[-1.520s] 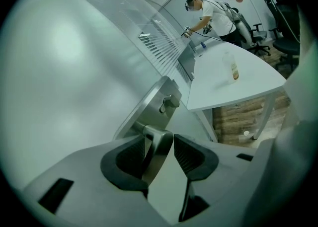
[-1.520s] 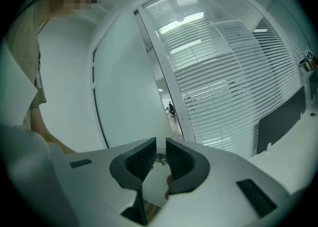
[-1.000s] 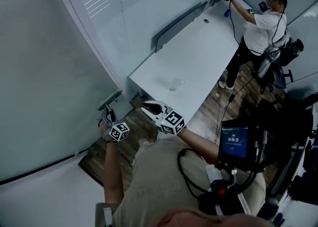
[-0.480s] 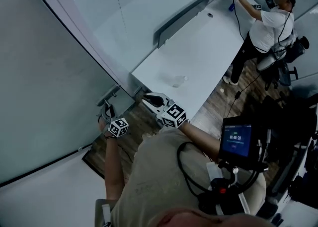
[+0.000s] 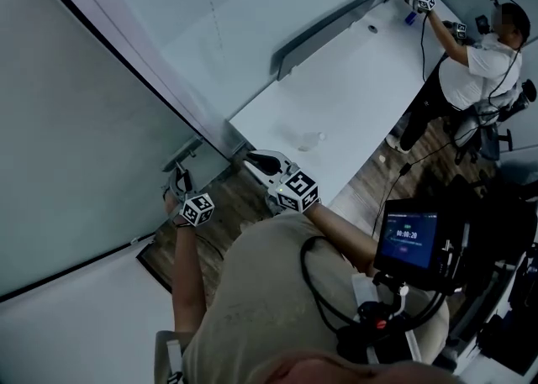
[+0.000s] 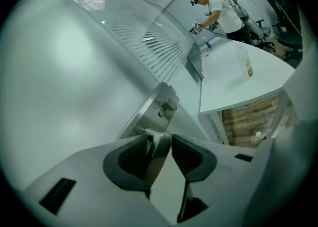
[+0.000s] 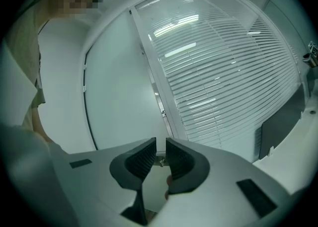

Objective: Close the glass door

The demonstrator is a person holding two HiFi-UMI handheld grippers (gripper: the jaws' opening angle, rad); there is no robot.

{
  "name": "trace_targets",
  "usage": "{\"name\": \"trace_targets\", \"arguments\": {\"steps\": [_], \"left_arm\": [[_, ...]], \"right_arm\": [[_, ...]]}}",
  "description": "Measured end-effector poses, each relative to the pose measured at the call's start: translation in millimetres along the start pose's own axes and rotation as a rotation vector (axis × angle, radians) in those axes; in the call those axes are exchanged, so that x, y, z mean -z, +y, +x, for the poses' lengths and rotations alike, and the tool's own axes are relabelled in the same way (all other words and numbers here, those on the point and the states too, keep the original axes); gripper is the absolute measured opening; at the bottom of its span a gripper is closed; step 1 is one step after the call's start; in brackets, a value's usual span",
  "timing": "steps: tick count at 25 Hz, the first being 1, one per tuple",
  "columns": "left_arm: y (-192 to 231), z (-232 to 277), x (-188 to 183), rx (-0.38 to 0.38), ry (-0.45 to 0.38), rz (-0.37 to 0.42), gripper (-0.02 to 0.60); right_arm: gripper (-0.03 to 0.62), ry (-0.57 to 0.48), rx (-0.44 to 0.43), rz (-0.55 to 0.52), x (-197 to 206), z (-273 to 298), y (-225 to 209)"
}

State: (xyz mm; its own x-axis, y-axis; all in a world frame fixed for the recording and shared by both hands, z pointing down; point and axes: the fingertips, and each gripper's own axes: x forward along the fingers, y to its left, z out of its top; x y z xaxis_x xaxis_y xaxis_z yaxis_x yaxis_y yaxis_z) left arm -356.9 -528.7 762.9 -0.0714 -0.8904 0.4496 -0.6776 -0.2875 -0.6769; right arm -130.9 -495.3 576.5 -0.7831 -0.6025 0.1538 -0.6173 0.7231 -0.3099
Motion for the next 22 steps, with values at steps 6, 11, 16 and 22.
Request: {"name": "trace_targets", "arguments": {"steps": [6,11,16,22], "left_arm": [[5.4,7.8,-1.0,-0.009,0.012,-0.007,0.167],[6.4,19.8,-0.9,-0.015,0.016,-0.016,0.167],[12.9,25.4,1.5,-0.023,0.03,-0.023,0.167],[16.8,29.2,4.2,-0.028,0.04,-0.03,0.167]], "right_arm": [[0.067,0.003,-0.007,0.006,-2.0,1.2,-9.6],[0.067,0.01,-0.016,0.004,-1.9,6.4,-17.6],[0.067,0.009,-0.025,0.002,-0.9,8.7,-16.2],[0.067,0.001,-0.018,0.012,-0.1,7.4,-16.5]]}}
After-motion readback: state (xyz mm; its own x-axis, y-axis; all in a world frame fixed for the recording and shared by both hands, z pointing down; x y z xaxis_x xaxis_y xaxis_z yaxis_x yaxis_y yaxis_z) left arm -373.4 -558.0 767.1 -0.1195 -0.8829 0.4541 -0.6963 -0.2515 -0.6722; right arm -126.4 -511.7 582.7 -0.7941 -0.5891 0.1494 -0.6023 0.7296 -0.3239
